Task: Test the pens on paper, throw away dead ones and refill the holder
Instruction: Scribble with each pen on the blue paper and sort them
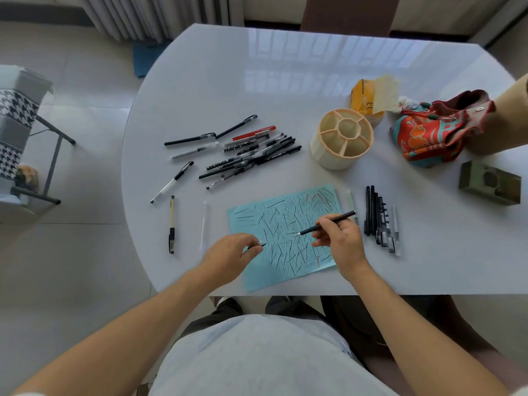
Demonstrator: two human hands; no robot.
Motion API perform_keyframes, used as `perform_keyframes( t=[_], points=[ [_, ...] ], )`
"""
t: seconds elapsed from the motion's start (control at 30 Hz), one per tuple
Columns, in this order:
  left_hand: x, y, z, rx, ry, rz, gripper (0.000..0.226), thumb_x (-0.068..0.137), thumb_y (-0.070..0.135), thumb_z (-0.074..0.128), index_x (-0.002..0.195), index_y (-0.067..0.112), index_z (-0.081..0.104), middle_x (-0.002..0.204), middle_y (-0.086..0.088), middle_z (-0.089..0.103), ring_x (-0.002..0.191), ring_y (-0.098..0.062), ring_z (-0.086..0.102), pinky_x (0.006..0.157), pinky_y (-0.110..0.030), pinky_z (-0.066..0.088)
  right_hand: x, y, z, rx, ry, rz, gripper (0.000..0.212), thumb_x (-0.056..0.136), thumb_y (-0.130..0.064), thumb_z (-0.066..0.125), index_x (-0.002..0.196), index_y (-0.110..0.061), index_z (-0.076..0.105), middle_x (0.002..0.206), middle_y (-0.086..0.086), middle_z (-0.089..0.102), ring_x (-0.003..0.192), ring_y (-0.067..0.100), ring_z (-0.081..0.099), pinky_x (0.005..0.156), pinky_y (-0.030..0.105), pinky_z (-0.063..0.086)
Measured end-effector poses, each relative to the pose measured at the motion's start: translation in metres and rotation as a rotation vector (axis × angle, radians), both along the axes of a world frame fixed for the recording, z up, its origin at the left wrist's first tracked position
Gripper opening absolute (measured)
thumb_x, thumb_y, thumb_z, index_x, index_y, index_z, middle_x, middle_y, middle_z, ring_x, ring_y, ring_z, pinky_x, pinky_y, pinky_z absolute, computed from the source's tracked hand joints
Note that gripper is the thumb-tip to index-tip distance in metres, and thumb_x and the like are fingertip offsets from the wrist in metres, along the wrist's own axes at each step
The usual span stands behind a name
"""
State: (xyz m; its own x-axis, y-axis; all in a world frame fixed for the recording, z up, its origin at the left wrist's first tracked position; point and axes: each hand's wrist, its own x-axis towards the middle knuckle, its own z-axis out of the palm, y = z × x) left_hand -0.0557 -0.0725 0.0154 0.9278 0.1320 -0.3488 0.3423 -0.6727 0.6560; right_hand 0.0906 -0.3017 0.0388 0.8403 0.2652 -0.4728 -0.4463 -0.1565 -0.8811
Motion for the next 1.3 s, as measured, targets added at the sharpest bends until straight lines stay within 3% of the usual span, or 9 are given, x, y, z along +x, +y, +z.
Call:
perform_keyframes(
  t=[0.23, 0.4, 0.57, 0.8, 1.0, 1.07, 1.13, 1.2, 1.3],
  points=[
    [0.037, -0.032, 0.019, -0.010, -0.043, -0.119, 0.020, 0.098, 0.045, 0.052, 0.097, 0.030, 0.065, 0.086, 0.014, 0.064, 0.079, -0.006, 0.058, 0.071, -0.031, 0.051, -0.012, -0.002, 0.017, 0.126, 0.019, 0.055, 0.019, 0.089, -0.024, 0.064, 0.087, -0.006, 0.070, 0.076, 0.014, 0.069, 0.069, 0.024, 0.067, 0.062, 0.035, 0.061],
    [0.049, -0.043, 0.022, 0.012, -0.025, -0.149, 0.019, 0.098, 0.044, 0.052, 0.096, 0.030, 0.065, 0.075, 0.015, 0.061, 0.068, -0.001, 0.054, 0.059, -0.023, 0.039, -0.009, -0.015, 0.015, 0.136, 0.003, -0.019, 0.015, 0.092, -0.019, 0.063, 0.086, -0.008, 0.071, 0.075, 0.012, 0.068, 0.068, 0.022, 0.066, 0.060, 0.032, 0.060],
    [0.055, -0.056, 0.026, 0.001, -0.012, -0.184, 0.020, 0.099, 0.041, 0.053, 0.098, 0.026, 0.067, 0.073, 0.013, 0.060, 0.065, -0.003, 0.054, 0.058, -0.023, 0.041, -0.003, -0.028, 0.011, 0.145, 0.002, 0.000, 0.015, 0.100, -0.010, 0.060, 0.089, -0.006, 0.069, 0.075, 0.011, 0.069, 0.068, 0.021, 0.067, 0.060, 0.031, 0.060],
    [0.069, -0.086, 0.032, -0.045, -0.088, -0.135, 0.022, 0.099, 0.028, 0.055, 0.086, 0.013, 0.063, 0.067, 0.007, 0.056, 0.062, -0.013, 0.050, 0.060, -0.033, 0.042, -0.013, -0.024, -0.004, 0.083, 0.023, 0.094, 0.024, 0.106, -0.021, 0.056, 0.095, -0.005, 0.069, 0.074, 0.013, 0.070, 0.065, 0.022, 0.065, 0.064, 0.029, 0.057],
    [0.067, -0.090, 0.017, -0.073, -0.026, -0.120, 0.023, 0.096, 0.035, 0.057, 0.083, 0.018, 0.064, 0.067, 0.007, 0.058, 0.063, -0.013, 0.053, 0.062, -0.037, 0.046, -0.010, -0.026, -0.013, -0.013, 0.083, 0.166, 0.026, 0.106, -0.027, 0.055, 0.094, -0.008, 0.068, 0.070, 0.004, 0.069, 0.061, 0.016, 0.064, 0.061, 0.028, 0.057],
    [0.070, -0.083, 0.014, -0.079, 0.009, -0.134, 0.026, 0.095, 0.048, 0.055, 0.093, 0.026, 0.069, 0.076, 0.012, 0.064, 0.071, -0.005, 0.057, 0.066, -0.032, 0.049, 0.004, -0.030, -0.015, -0.088, 0.103, 0.204, 0.028, 0.106, -0.029, 0.054, 0.093, -0.008, 0.068, 0.072, 0.003, 0.068, 0.063, 0.016, 0.062, 0.061, 0.029, 0.058],
    [0.072, -0.069, 0.008, -0.050, 0.032, -0.113, 0.037, 0.096, 0.056, 0.050, 0.115, 0.030, 0.066, 0.099, 0.016, 0.067, 0.091, -0.003, 0.060, 0.081, -0.029, 0.051, 0.035, -0.034, -0.018, -0.299, 0.038, 0.262, 0.031, 0.106, -0.033, 0.051, 0.090, -0.010, 0.065, 0.077, 0.003, 0.065, 0.067, 0.017, 0.059, 0.060, 0.032, 0.056],
    [0.067, -0.051, 0.001, 0.031, 0.053, -0.073, 0.042, 0.098, 0.054, 0.046, 0.128, 0.028, 0.059, 0.122, 0.012, 0.063, 0.116, -0.008, 0.054, 0.098, -0.035, 0.047, 0.069, -0.039, -0.022, -0.626, -0.121, 0.381, 0.031, 0.106, -0.033, 0.049, 0.087, -0.012, 0.062, 0.080, 0.004, 0.063, 0.069, 0.019, 0.057, 0.057, 0.032, 0.046],
    [0.049, -0.025, -0.009, 0.158, 0.024, -0.041, 0.033, 0.099, 0.038, 0.052, 0.128, 0.023, 0.060, 0.132, 0.004, 0.058, 0.130, -0.018, 0.045, 0.106, -0.036, 0.039, 0.100, -0.044, -0.032, -0.932, -0.263, 0.544, 0.023, 0.105, -0.032, 0.050, 0.088, -0.016, 0.053, 0.081, 0.001, 0.057, 0.069, 0.018, 0.056, 0.052, 0.029, 0.035]
  ],
)
